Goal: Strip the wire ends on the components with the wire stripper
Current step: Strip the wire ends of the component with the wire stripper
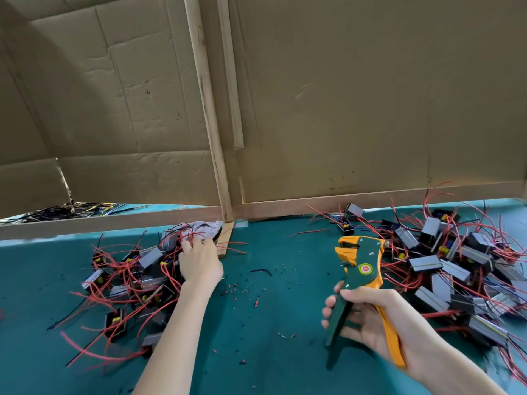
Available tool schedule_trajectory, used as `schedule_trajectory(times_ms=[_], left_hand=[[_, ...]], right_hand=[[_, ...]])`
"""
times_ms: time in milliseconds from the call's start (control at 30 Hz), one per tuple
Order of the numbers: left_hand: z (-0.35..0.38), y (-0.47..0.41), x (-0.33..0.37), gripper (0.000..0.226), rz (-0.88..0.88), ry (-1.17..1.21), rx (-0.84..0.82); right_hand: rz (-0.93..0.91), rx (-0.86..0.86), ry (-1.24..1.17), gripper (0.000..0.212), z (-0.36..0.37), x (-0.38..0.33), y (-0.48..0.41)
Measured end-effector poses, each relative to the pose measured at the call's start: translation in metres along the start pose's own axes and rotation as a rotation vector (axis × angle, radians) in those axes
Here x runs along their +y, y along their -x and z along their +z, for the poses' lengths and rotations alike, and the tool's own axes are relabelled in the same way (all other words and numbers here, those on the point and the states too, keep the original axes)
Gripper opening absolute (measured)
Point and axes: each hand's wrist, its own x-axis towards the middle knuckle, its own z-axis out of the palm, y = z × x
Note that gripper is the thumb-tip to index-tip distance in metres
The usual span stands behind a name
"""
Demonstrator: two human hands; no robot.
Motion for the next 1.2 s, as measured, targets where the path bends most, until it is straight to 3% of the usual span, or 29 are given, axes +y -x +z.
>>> schedule_trajectory(times_ms=[200,300,400,467,567,700,867,1067,1200], left_hand=[[-0.009,0.004,0.004,0.019,0.063,0.397,0.166],[-0.027,0.007,0.014,0.016,0.227,0.754,0.098],[-0.046,0.015,0.024,0.021,0.454,0.968,-0.094],[-0.050,0.021,0.029,0.024,0.570,0.959,-0.282],[-0.045,0.027,0.034,0.023,0.633,0.750,-0.491],[-0.040,0.028,0.032,0.033,0.622,0.544,-0.615],[-0.041,0.026,0.033,0.027,0.427,0.667,-0.453],[-0.034,0.031,0.040,0.013,0.441,0.621,-0.316],[-0.023,0.038,0.053,0.008,0.454,0.578,-0.017]], right_hand=[[-0.004,-0.009,-0.011,0.037,0.001,0.000,0.000],[-0.008,-0.001,-0.013,0.039,0.001,-0.001,0.000],[-0.021,0.004,-0.013,0.040,0.001,-0.002,0.002],[-0.028,0.009,-0.013,0.039,0.002,-0.003,0.004],[-0.043,0.004,-0.008,0.032,0.005,-0.006,0.007],[-0.059,-0.004,-0.007,0.025,0.009,-0.010,0.012],[-0.053,-0.012,-0.004,0.026,0.009,-0.009,0.013],[-0.037,-0.015,-0.009,0.032,0.009,-0.006,0.012],[-0.035,-0.018,-0.009,0.035,0.008,-0.006,0.012]])
